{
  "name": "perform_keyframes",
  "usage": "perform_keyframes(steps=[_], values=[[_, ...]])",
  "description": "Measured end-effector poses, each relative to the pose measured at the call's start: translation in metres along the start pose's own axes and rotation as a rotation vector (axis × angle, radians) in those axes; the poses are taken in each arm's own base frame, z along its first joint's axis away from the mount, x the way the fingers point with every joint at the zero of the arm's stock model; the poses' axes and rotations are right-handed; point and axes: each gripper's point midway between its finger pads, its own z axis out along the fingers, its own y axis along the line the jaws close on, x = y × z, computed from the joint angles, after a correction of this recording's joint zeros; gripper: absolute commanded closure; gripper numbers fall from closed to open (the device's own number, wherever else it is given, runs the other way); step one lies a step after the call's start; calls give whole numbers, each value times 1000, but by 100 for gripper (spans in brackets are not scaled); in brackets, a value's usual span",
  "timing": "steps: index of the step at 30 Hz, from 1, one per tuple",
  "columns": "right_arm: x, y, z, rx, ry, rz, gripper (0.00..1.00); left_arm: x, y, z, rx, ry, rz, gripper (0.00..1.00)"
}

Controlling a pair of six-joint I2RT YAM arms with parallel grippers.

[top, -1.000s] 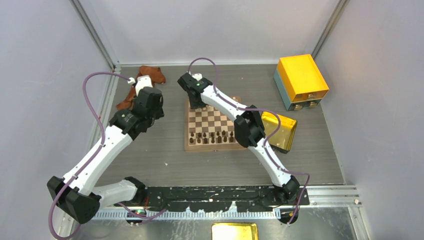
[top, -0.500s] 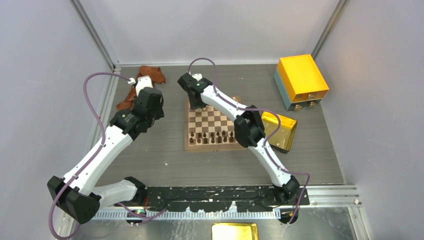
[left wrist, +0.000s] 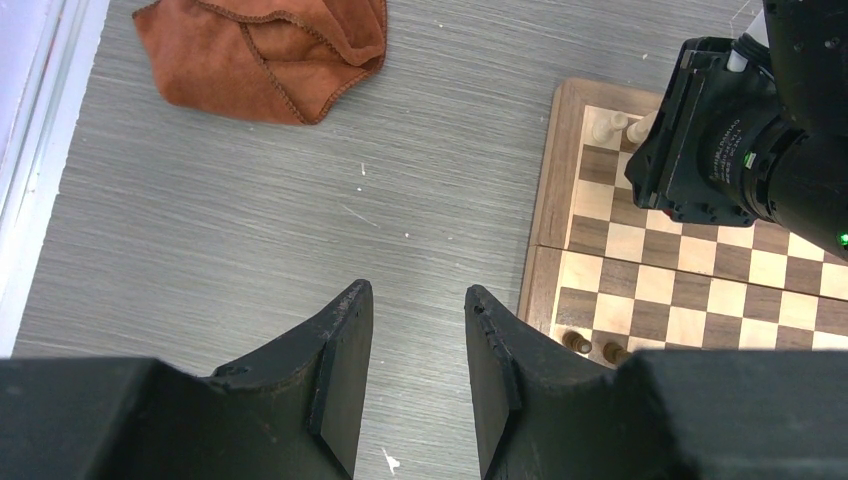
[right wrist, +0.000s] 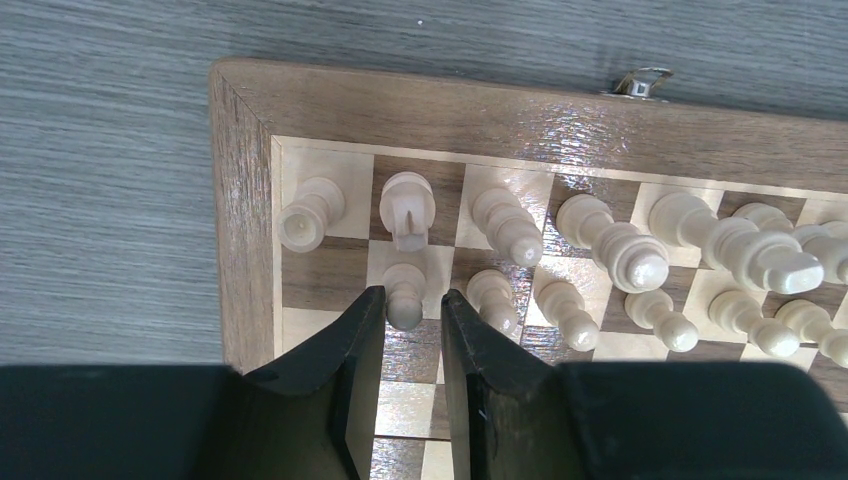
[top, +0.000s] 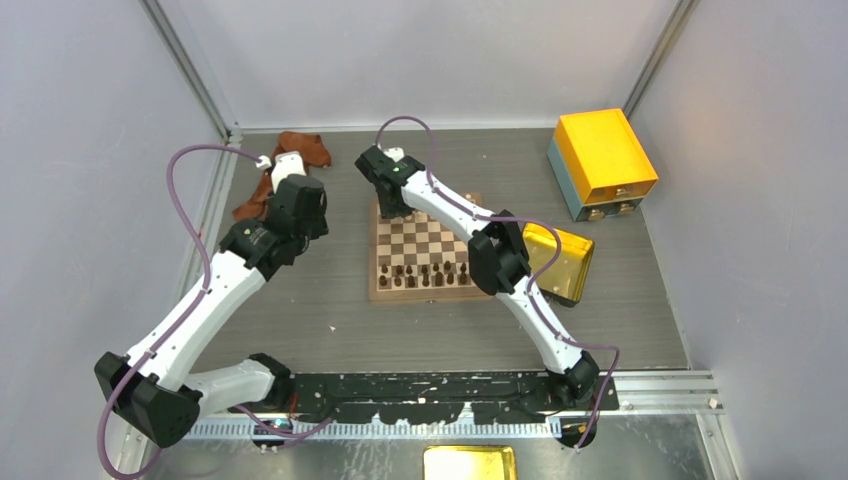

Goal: Set up the chess pieces on the board
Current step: Place the chess piece on the chessboard.

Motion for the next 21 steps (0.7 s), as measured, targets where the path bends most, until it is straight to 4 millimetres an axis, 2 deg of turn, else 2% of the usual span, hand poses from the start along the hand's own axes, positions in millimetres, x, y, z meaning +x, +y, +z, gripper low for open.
perform_keyframes(steps=[13, 21], values=[[6, 2, -3, 7, 2, -30, 66, -5, 1, -6, 14, -18, -15, 60], [1, 7, -37, -1, -41, -51, 67, -9, 3, -12, 22, -35, -31, 60]])
